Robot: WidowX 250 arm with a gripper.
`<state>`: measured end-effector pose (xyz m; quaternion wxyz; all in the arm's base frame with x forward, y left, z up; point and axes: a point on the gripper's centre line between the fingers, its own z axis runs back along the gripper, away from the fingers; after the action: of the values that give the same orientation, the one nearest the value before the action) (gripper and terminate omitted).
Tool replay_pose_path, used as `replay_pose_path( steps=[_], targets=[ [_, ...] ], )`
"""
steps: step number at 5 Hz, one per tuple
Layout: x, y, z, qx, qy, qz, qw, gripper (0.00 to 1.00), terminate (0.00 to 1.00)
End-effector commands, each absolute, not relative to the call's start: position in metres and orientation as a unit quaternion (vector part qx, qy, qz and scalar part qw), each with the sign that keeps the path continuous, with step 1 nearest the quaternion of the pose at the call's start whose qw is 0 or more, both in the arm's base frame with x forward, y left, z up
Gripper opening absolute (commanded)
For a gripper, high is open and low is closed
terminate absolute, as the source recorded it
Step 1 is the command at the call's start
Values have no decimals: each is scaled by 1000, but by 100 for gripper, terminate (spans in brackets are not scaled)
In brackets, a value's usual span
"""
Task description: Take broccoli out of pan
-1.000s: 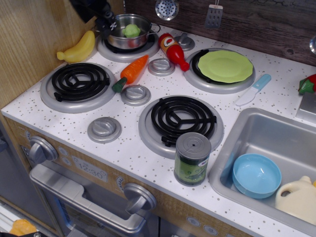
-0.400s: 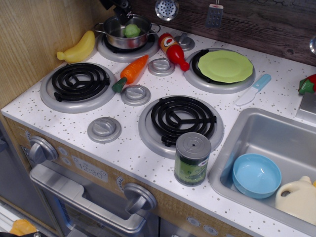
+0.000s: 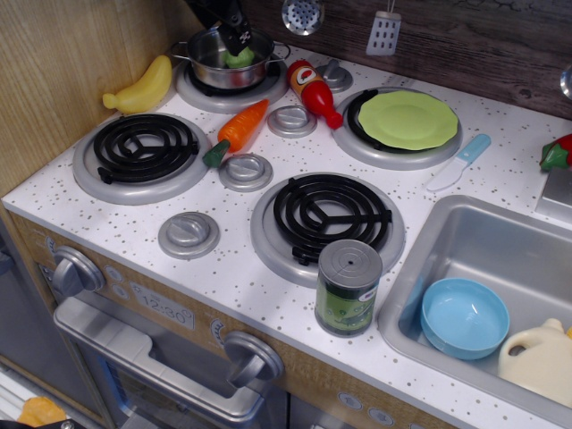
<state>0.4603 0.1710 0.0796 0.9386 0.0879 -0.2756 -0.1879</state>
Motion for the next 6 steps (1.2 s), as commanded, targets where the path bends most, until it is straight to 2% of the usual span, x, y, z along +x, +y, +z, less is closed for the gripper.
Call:
replay_pose_path(
  steps=[1,3,5,6],
  targets=[
    [477,176,99,109,-305,-212,922,100,0],
    [489,179,83,90,-307,-227,920,100,0],
    [498,187,62,57,-289,-232,927,100,0],
    [499,188,57,53,-286,-228,929,0,0]
  ],
)
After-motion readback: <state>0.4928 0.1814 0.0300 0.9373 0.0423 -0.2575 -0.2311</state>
